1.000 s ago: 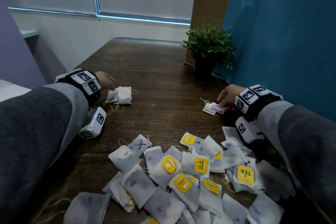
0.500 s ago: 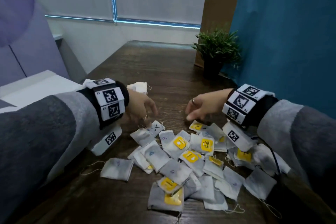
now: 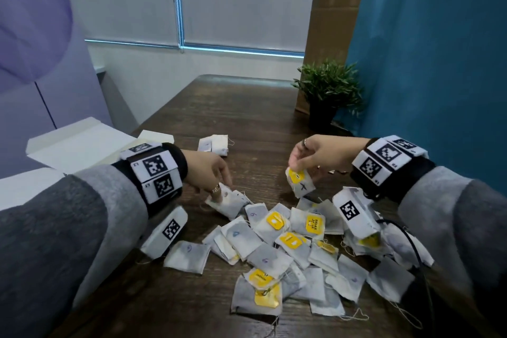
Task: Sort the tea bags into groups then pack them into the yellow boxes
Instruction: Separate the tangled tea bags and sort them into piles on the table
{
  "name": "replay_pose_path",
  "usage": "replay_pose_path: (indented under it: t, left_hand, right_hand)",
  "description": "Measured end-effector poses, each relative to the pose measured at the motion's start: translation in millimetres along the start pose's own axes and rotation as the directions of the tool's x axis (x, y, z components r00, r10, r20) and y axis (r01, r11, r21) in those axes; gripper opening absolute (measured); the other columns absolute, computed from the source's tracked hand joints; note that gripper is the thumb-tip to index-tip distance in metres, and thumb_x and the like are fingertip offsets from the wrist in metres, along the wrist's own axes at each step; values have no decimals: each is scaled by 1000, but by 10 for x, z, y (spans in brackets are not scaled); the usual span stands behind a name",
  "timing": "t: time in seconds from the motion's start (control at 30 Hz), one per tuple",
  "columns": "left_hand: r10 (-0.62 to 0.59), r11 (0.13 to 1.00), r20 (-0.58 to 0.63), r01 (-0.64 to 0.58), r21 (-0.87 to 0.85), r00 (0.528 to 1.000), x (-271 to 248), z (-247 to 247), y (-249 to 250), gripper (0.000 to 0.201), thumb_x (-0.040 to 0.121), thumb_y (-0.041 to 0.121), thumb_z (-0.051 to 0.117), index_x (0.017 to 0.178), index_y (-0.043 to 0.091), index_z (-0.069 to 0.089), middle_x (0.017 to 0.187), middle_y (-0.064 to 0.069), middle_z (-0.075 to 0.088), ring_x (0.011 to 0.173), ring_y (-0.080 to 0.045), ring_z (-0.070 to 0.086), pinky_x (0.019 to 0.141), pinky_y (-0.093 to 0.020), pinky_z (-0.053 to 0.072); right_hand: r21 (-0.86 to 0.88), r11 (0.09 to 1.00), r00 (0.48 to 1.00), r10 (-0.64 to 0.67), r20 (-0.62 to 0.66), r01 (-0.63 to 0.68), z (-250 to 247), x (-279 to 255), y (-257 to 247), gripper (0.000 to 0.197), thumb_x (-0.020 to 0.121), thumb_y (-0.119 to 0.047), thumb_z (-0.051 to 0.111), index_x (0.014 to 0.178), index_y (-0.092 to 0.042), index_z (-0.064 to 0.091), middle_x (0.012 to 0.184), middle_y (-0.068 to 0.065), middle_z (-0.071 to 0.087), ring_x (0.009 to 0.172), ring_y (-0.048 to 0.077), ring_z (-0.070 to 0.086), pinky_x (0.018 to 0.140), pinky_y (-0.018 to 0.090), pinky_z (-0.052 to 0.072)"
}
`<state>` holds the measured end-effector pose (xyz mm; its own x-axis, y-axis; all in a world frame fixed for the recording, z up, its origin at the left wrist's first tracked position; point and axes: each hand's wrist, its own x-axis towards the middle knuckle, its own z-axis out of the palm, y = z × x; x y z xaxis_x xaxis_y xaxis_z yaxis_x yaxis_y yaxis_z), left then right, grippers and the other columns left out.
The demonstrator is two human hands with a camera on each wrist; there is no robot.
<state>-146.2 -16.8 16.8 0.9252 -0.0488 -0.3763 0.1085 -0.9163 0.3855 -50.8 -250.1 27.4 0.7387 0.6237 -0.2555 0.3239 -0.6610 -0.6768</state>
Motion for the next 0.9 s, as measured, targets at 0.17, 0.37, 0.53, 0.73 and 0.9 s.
replay_pose_path:
  t: [0.17,0.37,0.53,0.73,0.9]
  left_hand:
    - [53,849,-106,-101,-518,993,-29,-75,-67,27,89,-9,44,85,9,64,78,-14,57,63,-20,52,63,-30,48]
    - [46,502,-321,-300,-811,946,-36,-86,3,18,93,1,48,87,9,62,75,-2,69,62,-14,64,59,-26,57]
    - [-3,293,-345,-329,-898,939,-26,-11,25,20,94,-1,43,89,9,60,90,-12,61,72,-20,59,54,-23,57]
    - [-58,147,-336,-325,-934,940,-24,23,21,27,93,-4,39,106,10,58,98,-10,61,78,-20,57,49,-24,55]
    - [-112,153,-384,-366,-918,917,-5,121,-29,30,95,-4,39,98,20,58,101,-9,59,71,-18,62,50,-29,58]
  right_hand:
    - [312,949,995,-11,-96,40,-7,-13,57,10,93,-6,52,86,-12,54,80,7,60,68,14,62,53,25,54]
    - [162,987,997,4,-71,8,240,147,-63,23,96,-18,44,80,-19,61,69,9,46,54,13,40,46,22,35]
    - [-220,974,986,-19,167,56,525,294,-332,39,86,-37,64,121,-25,51,79,-7,54,66,11,50,55,23,42]
    - [-383,920,979,-3,206,83,739,453,-531,49,79,-48,67,120,-24,53,104,-6,59,86,11,56,58,19,40]
    - [-401,909,993,-87,85,114,728,540,-471,19,83,-27,67,80,-18,50,74,-4,56,56,6,53,46,17,41]
